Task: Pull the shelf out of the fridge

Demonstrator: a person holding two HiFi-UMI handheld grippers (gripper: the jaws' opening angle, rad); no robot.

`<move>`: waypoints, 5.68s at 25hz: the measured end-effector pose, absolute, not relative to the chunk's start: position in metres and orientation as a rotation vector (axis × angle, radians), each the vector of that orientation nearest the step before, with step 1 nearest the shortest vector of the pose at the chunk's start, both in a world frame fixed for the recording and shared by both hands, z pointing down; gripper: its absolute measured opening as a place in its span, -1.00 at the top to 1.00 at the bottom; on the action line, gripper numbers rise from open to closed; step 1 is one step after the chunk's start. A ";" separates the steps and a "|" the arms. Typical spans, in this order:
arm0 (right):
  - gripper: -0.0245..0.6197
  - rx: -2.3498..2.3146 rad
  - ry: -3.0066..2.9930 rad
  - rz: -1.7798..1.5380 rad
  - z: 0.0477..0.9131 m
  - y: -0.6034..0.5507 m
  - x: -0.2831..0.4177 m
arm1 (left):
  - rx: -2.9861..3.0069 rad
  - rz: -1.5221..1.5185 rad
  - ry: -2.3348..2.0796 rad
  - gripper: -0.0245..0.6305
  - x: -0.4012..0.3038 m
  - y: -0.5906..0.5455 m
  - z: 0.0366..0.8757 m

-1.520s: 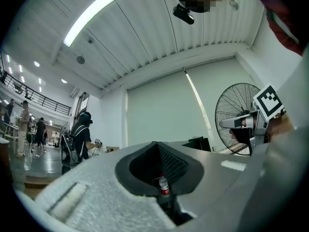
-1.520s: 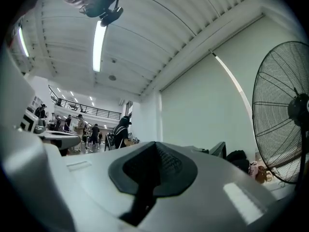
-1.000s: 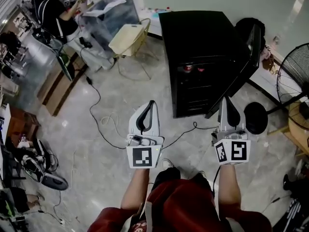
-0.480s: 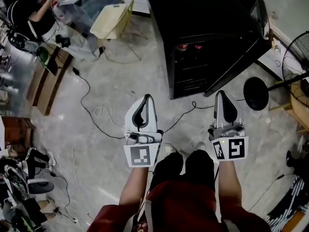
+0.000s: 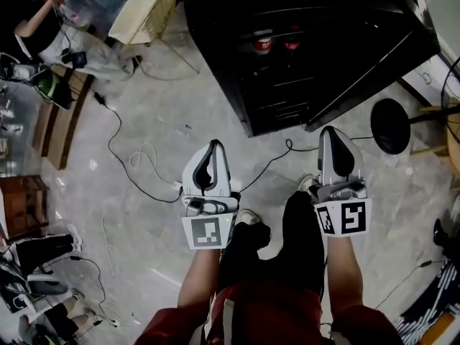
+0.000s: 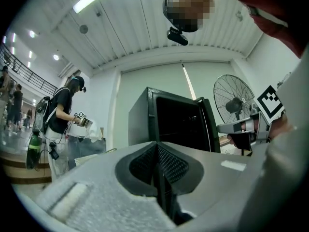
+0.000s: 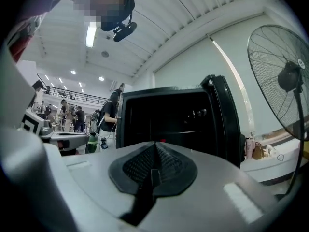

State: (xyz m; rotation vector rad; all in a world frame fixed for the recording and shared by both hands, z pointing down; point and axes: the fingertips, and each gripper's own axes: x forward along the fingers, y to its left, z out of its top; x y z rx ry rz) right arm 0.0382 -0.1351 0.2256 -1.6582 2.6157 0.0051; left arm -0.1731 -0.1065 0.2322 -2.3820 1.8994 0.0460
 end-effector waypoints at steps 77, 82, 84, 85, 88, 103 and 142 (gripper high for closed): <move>0.16 -1.081 1.658 -1.228 0.722 -0.342 0.011 | -2.256 0.125 1.930 0.93 -0.177 -0.176 0.637; 0.20 -1.049 1.611 -1.228 0.717 -0.358 0.003 | -2.254 0.109 1.948 0.93 -0.178 -0.174 0.637; 0.26 -1.036 1.588 -1.221 0.717 -0.362 0.002 | -2.257 0.105 1.947 0.93 -0.176 -0.173 0.639; 0.29 -1.034 1.578 -1.217 0.717 -0.364 0.003 | -2.259 0.099 1.949 0.93 -0.176 -0.173 0.640; 0.41 -1.039 1.558 -1.206 0.716 -0.369 0.004 | -2.263 0.096 1.950 0.93 -0.174 -0.172 0.643; 0.88 -1.093 1.517 -1.300 0.728 -0.369 0.005 | -2.277 0.089 1.948 0.93 -0.168 -0.172 0.645; 0.90 -1.106 1.459 -1.341 0.724 -0.230 0.048 | -2.372 0.066 1.944 0.93 -0.152 -0.152 0.628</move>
